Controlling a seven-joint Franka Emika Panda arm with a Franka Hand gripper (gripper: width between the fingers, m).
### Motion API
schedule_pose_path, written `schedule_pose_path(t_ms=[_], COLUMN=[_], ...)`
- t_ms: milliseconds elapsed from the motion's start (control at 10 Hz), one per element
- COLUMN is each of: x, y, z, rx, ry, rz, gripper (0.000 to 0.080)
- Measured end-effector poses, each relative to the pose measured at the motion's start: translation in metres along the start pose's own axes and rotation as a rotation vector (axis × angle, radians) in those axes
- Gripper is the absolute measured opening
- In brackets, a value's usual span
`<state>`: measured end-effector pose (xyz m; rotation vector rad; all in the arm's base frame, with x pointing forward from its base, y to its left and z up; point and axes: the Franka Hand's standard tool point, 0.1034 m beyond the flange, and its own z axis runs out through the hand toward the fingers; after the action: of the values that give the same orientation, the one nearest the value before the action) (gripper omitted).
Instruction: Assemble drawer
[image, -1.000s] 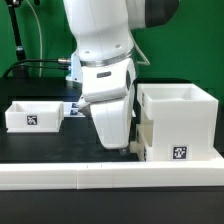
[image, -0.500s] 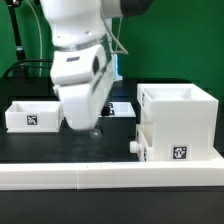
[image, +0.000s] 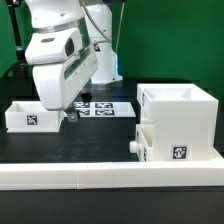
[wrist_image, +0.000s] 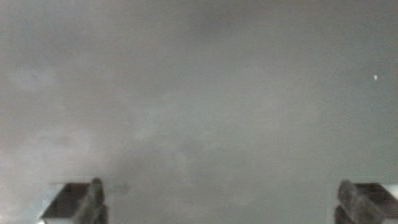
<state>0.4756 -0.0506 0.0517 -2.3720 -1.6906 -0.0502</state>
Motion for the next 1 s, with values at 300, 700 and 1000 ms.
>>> schedule_pose_path(t_ms=[300,700,1000], x=[0.0,-0.051,-0.051], y=[0.0,-0.033,-0.037], z=[0.001,-0.015,-0.013], rx=[0.002,-0.095,-0.099], ry=[0.0,-0.005,0.006], rz=[0.027,0.388,0.611], gripper=[0.0649,0.0649,0.0649])
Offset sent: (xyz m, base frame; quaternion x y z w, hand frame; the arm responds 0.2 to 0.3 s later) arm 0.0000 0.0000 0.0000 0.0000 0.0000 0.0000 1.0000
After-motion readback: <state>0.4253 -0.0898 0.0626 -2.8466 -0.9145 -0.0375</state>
